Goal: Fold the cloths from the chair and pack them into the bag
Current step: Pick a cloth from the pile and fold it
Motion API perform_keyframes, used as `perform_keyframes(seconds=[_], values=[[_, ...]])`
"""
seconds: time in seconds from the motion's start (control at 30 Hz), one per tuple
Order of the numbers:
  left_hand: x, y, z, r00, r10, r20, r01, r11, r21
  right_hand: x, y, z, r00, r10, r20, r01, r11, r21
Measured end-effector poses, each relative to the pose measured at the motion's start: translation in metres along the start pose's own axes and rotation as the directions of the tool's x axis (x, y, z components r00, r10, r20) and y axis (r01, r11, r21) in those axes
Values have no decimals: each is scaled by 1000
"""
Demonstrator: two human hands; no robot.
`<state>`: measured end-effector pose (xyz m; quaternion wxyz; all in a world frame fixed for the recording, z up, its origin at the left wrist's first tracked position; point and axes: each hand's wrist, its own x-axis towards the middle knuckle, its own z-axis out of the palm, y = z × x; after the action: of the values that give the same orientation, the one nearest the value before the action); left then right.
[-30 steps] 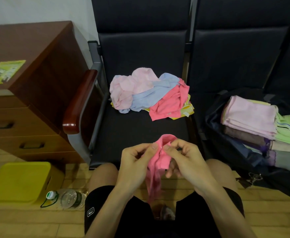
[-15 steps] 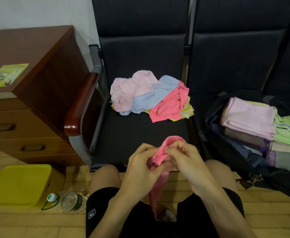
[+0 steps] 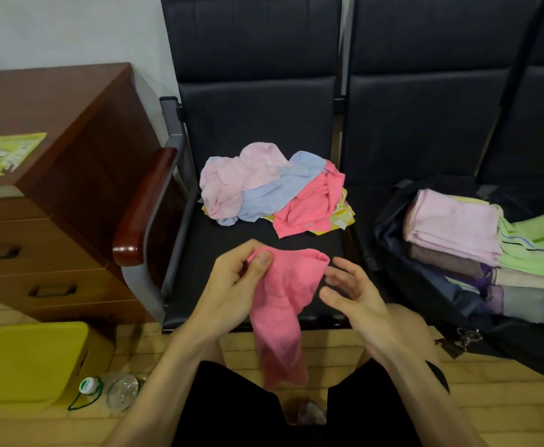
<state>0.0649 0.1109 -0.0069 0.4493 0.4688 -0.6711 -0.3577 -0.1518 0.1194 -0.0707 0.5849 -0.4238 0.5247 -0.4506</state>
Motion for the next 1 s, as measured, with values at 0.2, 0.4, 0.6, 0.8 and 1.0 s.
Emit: perform_keyframes(seconds=[0.2,0.4,0.6,0.8,1.0], values=[[11,7,-22,970,-2,241,-2,1000,15,21,-13,10,967,39,252,-43,999,13],[10,-19,-55,998,-66,-22,69,987,143,22,-64,14,936,-351,17,350,936,21],[4,-11,-44,993,-61,-100,66,997,47,13,-56,23,945,-321,57,325,938,-117],[10,-1,-30,985,-108,-138,101,993,-56,5,-54,30,929,-368,-25,366,928,-70],[24,22,6,976,-199,-87,170,948,-268,5,-42,37,924,-378,59,383,917,-110]])
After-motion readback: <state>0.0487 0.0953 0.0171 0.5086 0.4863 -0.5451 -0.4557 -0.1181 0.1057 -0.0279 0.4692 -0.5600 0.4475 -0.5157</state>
